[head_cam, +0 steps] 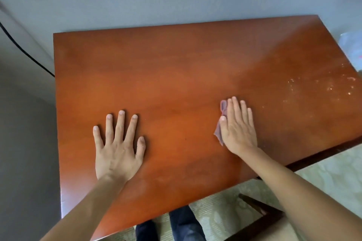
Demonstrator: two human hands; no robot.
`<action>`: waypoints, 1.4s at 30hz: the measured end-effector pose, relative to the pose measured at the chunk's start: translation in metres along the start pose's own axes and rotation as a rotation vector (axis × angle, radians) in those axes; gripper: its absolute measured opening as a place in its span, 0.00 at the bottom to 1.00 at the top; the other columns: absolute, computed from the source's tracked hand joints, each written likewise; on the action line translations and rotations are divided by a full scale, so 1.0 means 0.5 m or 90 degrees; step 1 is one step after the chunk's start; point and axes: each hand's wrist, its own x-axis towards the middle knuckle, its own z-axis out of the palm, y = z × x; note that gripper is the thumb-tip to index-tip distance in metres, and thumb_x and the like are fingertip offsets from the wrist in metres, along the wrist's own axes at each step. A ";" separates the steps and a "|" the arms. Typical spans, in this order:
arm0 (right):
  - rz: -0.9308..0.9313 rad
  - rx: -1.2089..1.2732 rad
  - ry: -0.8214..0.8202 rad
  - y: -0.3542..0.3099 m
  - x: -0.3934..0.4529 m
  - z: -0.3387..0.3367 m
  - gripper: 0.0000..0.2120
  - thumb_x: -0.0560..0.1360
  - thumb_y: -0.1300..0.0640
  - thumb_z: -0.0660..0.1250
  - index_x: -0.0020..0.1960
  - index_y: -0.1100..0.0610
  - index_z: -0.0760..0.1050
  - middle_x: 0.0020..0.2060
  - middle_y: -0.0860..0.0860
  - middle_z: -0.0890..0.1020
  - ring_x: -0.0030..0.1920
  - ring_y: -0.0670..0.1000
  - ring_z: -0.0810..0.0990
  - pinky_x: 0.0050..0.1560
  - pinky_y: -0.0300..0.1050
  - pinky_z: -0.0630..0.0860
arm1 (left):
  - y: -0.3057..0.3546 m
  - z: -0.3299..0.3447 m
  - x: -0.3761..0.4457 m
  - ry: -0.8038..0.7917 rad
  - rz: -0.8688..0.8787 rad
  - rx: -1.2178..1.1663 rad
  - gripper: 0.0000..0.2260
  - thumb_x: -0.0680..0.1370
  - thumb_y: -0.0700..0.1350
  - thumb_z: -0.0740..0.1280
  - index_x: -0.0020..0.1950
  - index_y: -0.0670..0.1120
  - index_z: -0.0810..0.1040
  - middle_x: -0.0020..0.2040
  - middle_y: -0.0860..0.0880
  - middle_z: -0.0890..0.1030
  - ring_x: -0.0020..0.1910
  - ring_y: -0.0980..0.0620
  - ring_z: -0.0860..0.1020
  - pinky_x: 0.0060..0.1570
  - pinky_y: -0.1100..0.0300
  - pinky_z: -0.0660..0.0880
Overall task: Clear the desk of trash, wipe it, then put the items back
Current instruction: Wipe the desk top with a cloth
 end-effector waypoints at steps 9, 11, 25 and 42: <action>-0.037 0.116 0.073 -0.353 0.019 0.010 0.32 0.84 0.45 0.47 0.83 0.59 0.48 0.83 0.55 0.49 0.83 0.58 0.42 0.81 0.57 0.41 | -0.004 -0.020 -0.021 0.169 -0.088 -0.393 0.29 0.81 0.51 0.58 0.81 0.43 0.62 0.82 0.48 0.63 0.82 0.50 0.59 0.81 0.48 0.53; -0.222 0.093 0.052 -0.516 -0.082 0.036 0.33 0.84 0.44 0.48 0.84 0.58 0.47 0.83 0.55 0.47 0.82 0.58 0.38 0.81 0.55 0.37 | 0.040 -0.053 -0.043 0.267 -0.185 -0.582 0.27 0.82 0.47 0.61 0.81 0.44 0.65 0.80 0.48 0.66 0.81 0.48 0.61 0.81 0.56 0.54; 0.014 0.073 0.175 -0.044 -0.331 0.065 0.23 0.82 0.49 0.64 0.76 0.54 0.71 0.70 0.60 0.71 0.67 0.62 0.71 0.66 0.60 0.72 | 0.249 -0.010 -0.011 -0.062 0.345 -0.074 0.28 0.83 0.57 0.49 0.82 0.51 0.62 0.84 0.47 0.57 0.83 0.42 0.51 0.80 0.37 0.52; -0.022 0.257 0.229 0.113 -0.166 0.046 0.17 0.79 0.60 0.68 0.67 0.58 0.79 0.47 0.52 0.78 0.44 0.53 0.78 0.43 0.51 0.80 | 0.369 0.023 -0.023 -0.090 0.253 0.044 0.28 0.84 0.61 0.45 0.84 0.59 0.47 0.85 0.51 0.46 0.84 0.44 0.42 0.77 0.30 0.44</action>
